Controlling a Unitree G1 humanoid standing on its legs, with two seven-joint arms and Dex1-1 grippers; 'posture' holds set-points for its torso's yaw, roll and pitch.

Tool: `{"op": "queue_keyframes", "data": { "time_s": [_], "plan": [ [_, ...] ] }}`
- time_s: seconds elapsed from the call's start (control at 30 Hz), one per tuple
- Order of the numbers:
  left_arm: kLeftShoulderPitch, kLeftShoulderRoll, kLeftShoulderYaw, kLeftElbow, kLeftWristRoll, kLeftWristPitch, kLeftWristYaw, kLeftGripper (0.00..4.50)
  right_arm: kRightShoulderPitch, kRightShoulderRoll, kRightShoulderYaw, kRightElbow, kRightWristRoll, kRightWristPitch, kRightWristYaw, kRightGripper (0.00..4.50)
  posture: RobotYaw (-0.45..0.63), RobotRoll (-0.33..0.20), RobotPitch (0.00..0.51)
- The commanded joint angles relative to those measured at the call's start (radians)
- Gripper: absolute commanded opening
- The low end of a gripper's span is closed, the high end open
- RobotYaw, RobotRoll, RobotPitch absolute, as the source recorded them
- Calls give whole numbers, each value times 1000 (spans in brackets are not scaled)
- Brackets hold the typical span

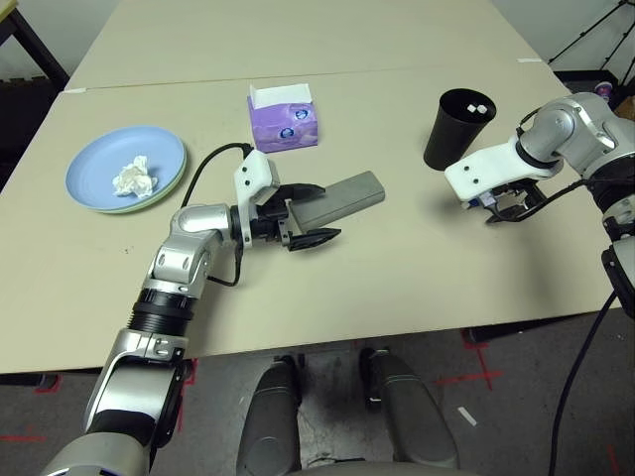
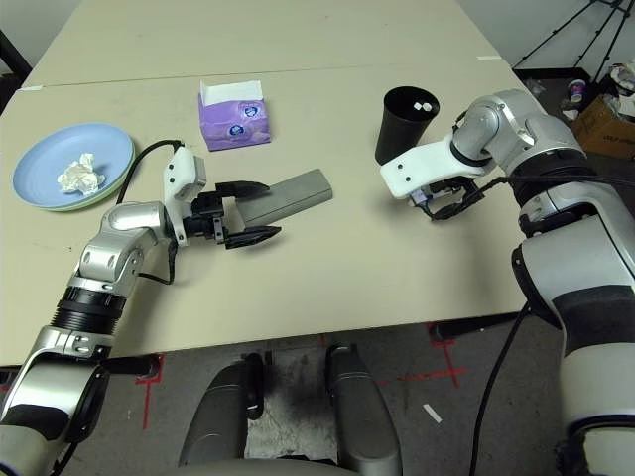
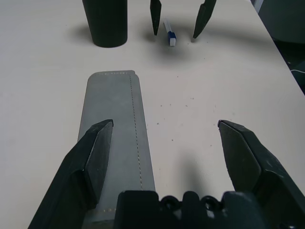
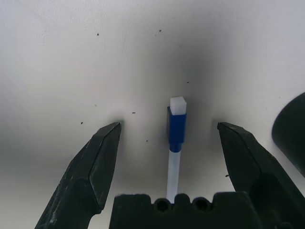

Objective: Organize and tidy the items on the table.

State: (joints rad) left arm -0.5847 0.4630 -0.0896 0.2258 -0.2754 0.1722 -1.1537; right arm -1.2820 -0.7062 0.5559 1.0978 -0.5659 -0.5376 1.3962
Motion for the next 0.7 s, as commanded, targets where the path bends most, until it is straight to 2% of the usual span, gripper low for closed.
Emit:
{"op": "queue_keyframes", "data": {
  "time_s": [0.03, 0.6, 0.7],
  "plan": [
    [16, 5, -11, -19, -6, 8, -6, 4500, -4, 2, -2, 6, -4, -4, -12, 4447, -63, 0, 241],
    [47, 13, -3, -60, -12, 31, 6, 4500, -10, 14, 13, 54, -37, -6, -18, 4447, -42, 0, 247],
    [47, 14, -3, -61, -13, 32, 8, 4500, -7, 17, 15, 64, -44, -10, -26, 3610, -39, 0, 247]
  ]
}}
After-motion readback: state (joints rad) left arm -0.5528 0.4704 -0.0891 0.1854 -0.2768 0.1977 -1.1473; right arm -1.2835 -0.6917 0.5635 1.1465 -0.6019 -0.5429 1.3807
